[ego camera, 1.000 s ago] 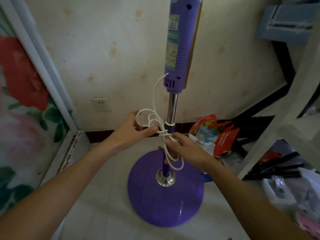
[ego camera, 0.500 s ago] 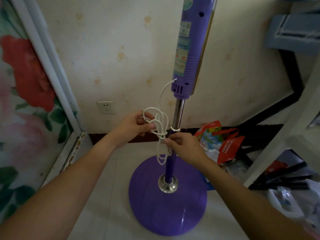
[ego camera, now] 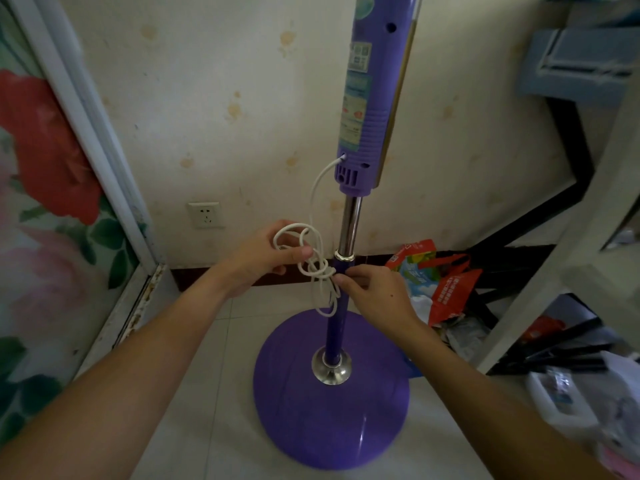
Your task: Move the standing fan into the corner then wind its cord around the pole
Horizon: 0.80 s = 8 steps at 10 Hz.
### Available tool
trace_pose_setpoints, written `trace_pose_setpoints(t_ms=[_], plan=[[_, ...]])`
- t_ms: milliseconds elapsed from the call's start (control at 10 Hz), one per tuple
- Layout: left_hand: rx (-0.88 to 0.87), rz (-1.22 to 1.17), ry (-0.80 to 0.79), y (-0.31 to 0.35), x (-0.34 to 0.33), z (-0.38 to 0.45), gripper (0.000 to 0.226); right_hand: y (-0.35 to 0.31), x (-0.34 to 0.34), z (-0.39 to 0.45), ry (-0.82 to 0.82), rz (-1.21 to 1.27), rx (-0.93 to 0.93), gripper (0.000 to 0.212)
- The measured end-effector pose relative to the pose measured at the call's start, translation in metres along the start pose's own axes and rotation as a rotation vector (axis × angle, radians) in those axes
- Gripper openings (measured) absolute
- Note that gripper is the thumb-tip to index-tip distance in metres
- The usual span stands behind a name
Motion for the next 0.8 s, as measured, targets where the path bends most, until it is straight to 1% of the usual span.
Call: trace_pose_setpoints(t_ms=[200,300,400,500,600,700,800], plan=[[0.008,-0.047,-0.027,0.0,0.0,-0.001,0.056,-0.007,0.003,-0.003,0.044,-0.009,0.021,0.033],[0.037,-0.079,-0.037,-0.004,0.002,-0.003,0.063,-0.01,0.003,-0.003,0.059,0.003,0.024,0.024],[0.059,-0.124,-0.029,-0.01,0.005,-0.005,0.067,-0.011,0.003,-0.004,0.083,0.025,0.038,0.01],[0.061,-0.164,-0.009,-0.015,0.011,-0.003,0.067,-0.011,0.007,0.0,0.124,0.045,0.039,0.012],[0.071,-0.2,0.003,-0.019,0.014,-0.003,0.066,-0.013,0.01,0.003,0.146,0.088,0.021,0.02],[0.1,-0.259,0.011,-0.017,0.014,-0.007,0.064,-0.02,0.015,-0.002,0.131,0.088,-0.009,0.018],[0.213,-0.312,0.137,0.004,0.028,-0.016,0.052,-0.038,0.023,-0.003,0.065,0.103,-0.134,0.008]])
Point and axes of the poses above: each hand's wrist, its own z-axis towards the middle knuckle, its own x-axis out of the back of the hand, y = z × x, the point moved 4 cm from there along z, towards the middle knuckle, and after that the axes turned 11 degrees about -y, right-handed, at the moved point
